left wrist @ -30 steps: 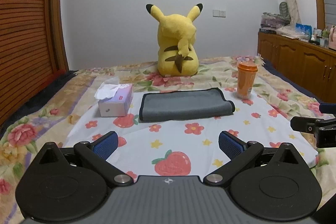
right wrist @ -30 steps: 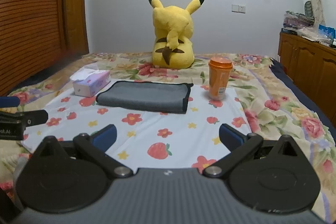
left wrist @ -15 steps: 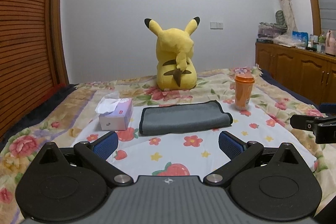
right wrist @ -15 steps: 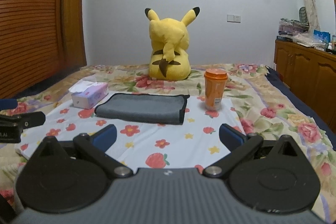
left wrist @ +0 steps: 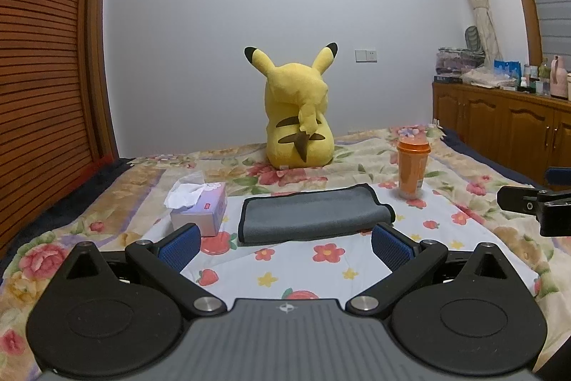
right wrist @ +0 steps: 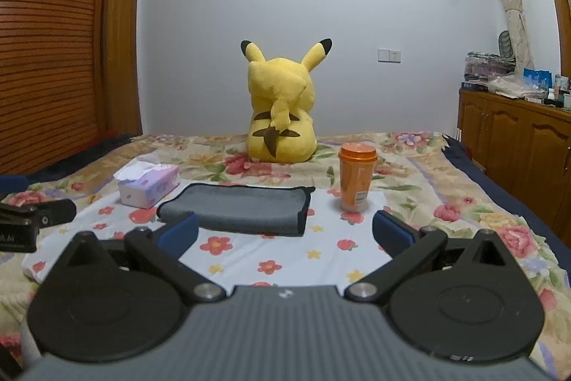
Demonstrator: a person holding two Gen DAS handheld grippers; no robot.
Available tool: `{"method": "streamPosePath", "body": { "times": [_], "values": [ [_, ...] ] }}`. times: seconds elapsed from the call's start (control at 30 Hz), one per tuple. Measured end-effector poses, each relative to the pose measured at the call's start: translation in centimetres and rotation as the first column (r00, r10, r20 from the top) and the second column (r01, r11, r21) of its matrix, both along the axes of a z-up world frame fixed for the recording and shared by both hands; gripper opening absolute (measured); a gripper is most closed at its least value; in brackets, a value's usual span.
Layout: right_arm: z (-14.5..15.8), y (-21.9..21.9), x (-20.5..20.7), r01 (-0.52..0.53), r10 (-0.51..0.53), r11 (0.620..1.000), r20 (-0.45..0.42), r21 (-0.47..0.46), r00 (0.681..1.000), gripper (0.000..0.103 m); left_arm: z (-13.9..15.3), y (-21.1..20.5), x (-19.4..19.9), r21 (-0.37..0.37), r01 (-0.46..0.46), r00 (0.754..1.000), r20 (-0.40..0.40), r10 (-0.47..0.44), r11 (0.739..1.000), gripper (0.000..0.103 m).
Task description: Fold towel
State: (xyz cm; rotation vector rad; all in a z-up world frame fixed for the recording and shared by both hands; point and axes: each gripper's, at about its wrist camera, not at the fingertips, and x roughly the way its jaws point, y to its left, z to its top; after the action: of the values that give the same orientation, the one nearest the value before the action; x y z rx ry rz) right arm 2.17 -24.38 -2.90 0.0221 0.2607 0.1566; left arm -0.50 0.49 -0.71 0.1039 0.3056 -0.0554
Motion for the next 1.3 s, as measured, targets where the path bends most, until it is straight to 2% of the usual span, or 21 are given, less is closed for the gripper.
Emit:
{"method": "streamPosePath", "body": {
  "times": [1.3],
  "values": [
    [0.04,0.09,0.02,0.0,0.0,1.0,-0.001,-0.003,1.0,0.103,0.0,0.35,0.05,0.003,0.0,1.0,-0.003,0.0,1.0,0.103]
  ]
}}
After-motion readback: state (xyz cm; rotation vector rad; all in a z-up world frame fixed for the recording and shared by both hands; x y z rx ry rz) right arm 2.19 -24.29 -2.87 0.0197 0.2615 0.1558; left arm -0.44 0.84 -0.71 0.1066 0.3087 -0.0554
